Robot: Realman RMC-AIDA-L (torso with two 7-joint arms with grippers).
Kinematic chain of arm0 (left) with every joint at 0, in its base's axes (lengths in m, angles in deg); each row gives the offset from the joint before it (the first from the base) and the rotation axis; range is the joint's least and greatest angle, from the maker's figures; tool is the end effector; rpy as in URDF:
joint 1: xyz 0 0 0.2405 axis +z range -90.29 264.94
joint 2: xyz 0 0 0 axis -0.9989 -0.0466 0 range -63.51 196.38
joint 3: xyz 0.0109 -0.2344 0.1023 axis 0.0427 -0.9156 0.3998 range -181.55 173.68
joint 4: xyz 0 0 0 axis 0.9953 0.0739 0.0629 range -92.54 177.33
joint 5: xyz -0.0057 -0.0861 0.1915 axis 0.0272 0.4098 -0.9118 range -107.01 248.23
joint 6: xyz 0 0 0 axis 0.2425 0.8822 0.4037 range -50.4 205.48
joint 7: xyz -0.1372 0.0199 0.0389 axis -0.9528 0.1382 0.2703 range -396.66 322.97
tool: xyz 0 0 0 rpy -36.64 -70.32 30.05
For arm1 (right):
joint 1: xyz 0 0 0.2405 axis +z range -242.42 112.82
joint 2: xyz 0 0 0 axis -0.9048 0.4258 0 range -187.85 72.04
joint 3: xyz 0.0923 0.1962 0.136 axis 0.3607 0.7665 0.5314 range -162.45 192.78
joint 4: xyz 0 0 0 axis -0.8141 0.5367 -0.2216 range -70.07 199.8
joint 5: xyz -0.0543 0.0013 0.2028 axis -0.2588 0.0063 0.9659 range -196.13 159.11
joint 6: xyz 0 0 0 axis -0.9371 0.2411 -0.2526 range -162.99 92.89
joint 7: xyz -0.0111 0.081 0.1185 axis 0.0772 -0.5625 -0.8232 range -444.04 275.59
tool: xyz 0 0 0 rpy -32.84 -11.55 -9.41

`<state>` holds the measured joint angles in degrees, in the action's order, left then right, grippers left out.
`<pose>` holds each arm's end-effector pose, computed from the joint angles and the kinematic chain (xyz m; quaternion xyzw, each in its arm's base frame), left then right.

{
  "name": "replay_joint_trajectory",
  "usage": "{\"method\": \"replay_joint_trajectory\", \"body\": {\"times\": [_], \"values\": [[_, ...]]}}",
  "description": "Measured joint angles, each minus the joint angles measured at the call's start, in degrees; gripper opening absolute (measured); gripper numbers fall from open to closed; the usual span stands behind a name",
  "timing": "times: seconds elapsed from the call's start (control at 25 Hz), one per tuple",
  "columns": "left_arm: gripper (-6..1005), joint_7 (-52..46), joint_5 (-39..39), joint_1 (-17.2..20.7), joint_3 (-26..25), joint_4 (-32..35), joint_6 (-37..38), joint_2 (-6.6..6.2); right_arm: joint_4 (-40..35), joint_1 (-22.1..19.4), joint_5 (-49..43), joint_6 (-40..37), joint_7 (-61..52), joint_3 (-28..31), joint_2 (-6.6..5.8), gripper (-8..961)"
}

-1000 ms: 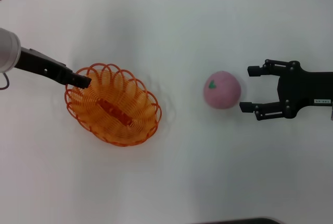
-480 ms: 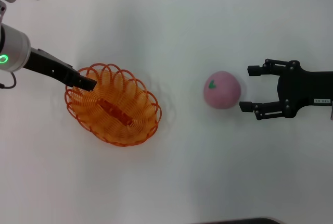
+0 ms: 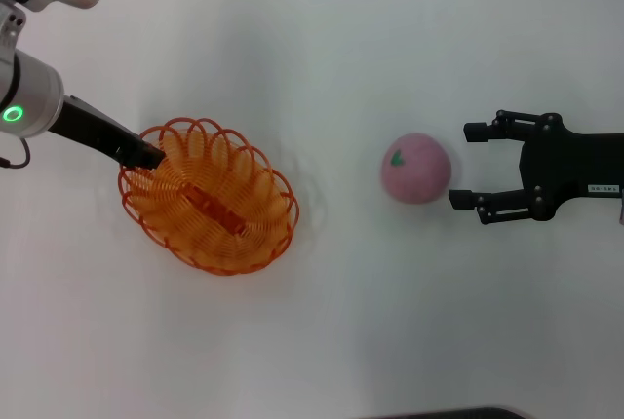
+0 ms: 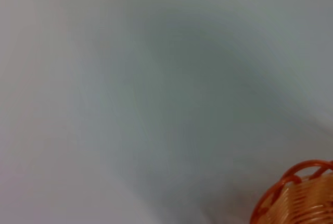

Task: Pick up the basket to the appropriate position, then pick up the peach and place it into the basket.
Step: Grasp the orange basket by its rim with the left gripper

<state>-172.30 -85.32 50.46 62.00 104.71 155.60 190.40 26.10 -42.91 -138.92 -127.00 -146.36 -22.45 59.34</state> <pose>-0.2260 0.3730 -0.0202 -0.9030 -0.3503 0.1524 0.1967 0.3197 0.2815 0.0124 -0.9634 0.1362 0.1695 0.1568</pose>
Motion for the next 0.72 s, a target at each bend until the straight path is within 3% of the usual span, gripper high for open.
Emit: {"method": "replay_joint_trajectory", "body": {"times": [0.12,0.32,0.56,0.72], "values": [[400,-0.6,-0.02,-0.17,0.02,0.0,-0.01,-0.01,0.0,0.0,0.0,0.05,0.0,0.0,0.0,924],[195,-1.19,-0.03,-0.25,0.04,0.0,0.54,-0.04,0.0,0.0,0.0,0.12,0.0,0.03,0.0,925],[115,-4.68,-0.03,-1.01,-1.39,-0.03,3.0,-0.28,0.0,0.06,0.0,0.04,0.0,0.04,0.0,925],[114,-5.53,0.31,-3.0,-8.35,-1.55,7.13,-0.45,0.01,0.08,0.0,-0.04,0.0,0.13,0.0,924]]}}
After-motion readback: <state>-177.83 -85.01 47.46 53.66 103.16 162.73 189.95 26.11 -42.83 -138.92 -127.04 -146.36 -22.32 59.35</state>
